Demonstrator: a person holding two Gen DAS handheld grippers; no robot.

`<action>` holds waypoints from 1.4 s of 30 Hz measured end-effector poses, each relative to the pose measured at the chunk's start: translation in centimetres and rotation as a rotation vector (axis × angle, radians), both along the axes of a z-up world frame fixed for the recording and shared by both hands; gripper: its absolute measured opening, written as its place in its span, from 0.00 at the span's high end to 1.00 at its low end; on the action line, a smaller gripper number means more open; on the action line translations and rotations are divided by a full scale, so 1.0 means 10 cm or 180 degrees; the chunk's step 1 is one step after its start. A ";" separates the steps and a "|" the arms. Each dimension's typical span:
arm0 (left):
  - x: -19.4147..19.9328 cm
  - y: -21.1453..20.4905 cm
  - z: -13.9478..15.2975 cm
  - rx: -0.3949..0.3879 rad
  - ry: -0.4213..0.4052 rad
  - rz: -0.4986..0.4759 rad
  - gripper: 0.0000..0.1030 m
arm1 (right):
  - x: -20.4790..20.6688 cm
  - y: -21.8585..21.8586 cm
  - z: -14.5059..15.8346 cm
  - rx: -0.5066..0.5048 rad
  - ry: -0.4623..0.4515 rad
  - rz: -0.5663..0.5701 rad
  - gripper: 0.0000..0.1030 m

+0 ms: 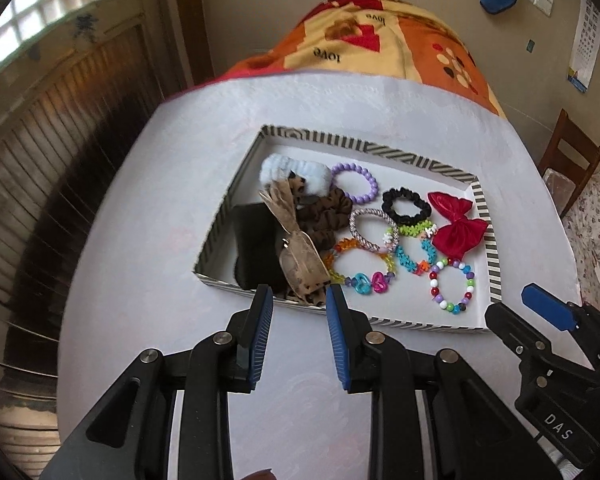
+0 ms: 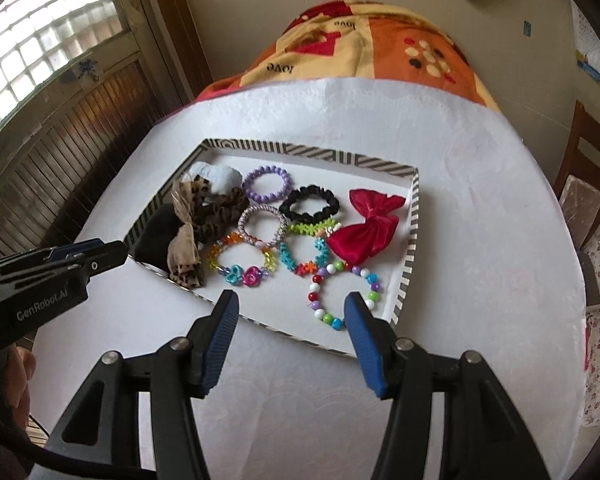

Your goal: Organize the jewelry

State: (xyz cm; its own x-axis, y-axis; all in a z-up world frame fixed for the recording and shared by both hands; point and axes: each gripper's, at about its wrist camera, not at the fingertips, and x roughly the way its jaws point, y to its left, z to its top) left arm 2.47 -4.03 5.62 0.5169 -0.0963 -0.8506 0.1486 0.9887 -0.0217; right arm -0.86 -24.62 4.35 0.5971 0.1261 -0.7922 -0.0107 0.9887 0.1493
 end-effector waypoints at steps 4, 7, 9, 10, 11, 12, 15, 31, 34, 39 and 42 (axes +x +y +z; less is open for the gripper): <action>-0.07 0.03 0.09 -0.0003 -0.0070 -0.0008 0.82 | -0.07 0.03 0.08 -0.0008 -0.0070 -0.0026 0.42; -0.12 0.03 0.13 0.0028 -0.0121 -0.0043 0.82 | -0.11 0.05 0.12 -0.0001 -0.0104 -0.0042 0.42; -0.15 0.03 0.16 0.0034 -0.0148 -0.0058 0.82 | -0.13 0.06 0.14 0.0000 -0.0112 -0.0046 0.41; -0.16 0.04 0.16 0.0037 -0.0156 -0.0060 0.82 | -0.15 0.06 0.15 0.0000 -0.0122 -0.0050 0.41; -0.17 0.04 0.17 0.0041 -0.0165 -0.0061 0.82 | -0.16 0.07 0.15 -0.0005 -0.0126 -0.0053 0.41; -0.18 0.04 0.18 0.0034 -0.0167 -0.0063 0.82 | -0.17 0.07 0.16 -0.0011 -0.0128 -0.0055 0.41; -0.19 0.03 0.18 0.0022 -0.0154 -0.0074 0.82 | -0.18 0.07 0.16 -0.0007 -0.0136 -0.0068 0.41; -0.21 0.02 0.19 0.0007 -0.0155 -0.0143 0.82 | -0.20 0.05 0.16 -0.0007 -0.0107 -0.0117 0.40; -0.21 0.02 0.19 0.0007 -0.0158 -0.0142 0.82 | -0.20 0.05 0.16 -0.0009 -0.0111 -0.0120 0.40; -0.21 0.02 0.19 0.0004 -0.0164 -0.0140 0.82 | -0.19 0.05 0.16 -0.0009 -0.0101 -0.0116 0.40; -0.20 0.02 0.19 -0.0005 -0.0152 -0.0142 0.82 | -0.18 0.05 0.16 0.0002 -0.0093 -0.0114 0.40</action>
State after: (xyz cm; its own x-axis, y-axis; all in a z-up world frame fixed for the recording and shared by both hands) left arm 0.42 -3.80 7.48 0.5520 -0.1213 -0.8250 0.1933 0.9810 -0.0150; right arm -2.67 -24.15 5.92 0.6240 0.1048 -0.7743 0.0203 0.9885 0.1502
